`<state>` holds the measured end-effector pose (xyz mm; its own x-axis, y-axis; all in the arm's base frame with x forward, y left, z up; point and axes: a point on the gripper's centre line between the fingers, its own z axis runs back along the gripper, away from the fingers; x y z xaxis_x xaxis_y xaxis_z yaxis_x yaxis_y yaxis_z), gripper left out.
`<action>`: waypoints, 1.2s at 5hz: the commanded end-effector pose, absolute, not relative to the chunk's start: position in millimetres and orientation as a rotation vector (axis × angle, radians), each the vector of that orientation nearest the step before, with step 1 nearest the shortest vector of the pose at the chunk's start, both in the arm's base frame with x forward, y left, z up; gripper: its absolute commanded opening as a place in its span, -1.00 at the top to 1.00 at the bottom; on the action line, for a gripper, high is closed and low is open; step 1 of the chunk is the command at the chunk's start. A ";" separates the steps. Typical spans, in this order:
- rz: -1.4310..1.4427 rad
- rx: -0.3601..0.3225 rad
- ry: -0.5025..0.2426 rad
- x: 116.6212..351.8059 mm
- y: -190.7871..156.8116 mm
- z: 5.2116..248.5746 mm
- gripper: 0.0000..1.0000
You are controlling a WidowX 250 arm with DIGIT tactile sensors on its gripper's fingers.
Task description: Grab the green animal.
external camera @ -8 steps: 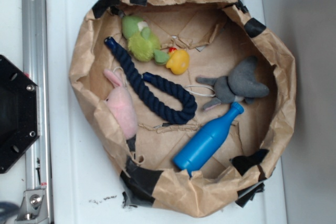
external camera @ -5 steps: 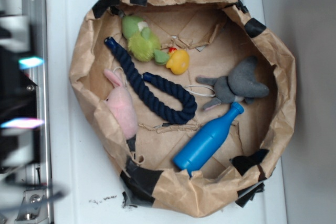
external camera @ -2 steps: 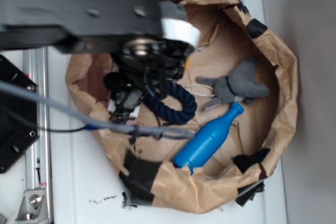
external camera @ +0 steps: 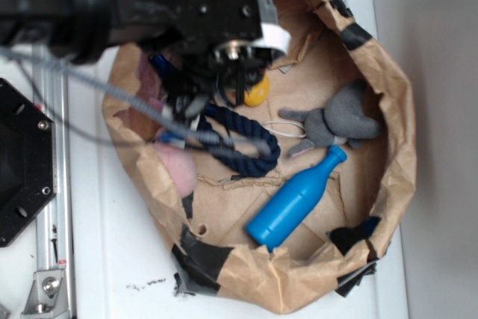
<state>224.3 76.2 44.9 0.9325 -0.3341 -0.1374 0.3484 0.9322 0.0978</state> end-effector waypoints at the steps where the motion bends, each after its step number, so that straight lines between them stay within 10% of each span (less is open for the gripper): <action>1: -0.410 0.145 -0.007 229.9 116.7 3.3 -1.00; 2: -0.423 0.156 -0.014 231.9 115.7 8.5 1.00; 6: -0.254 0.080 -0.015 264.1 14.8 170.3 1.00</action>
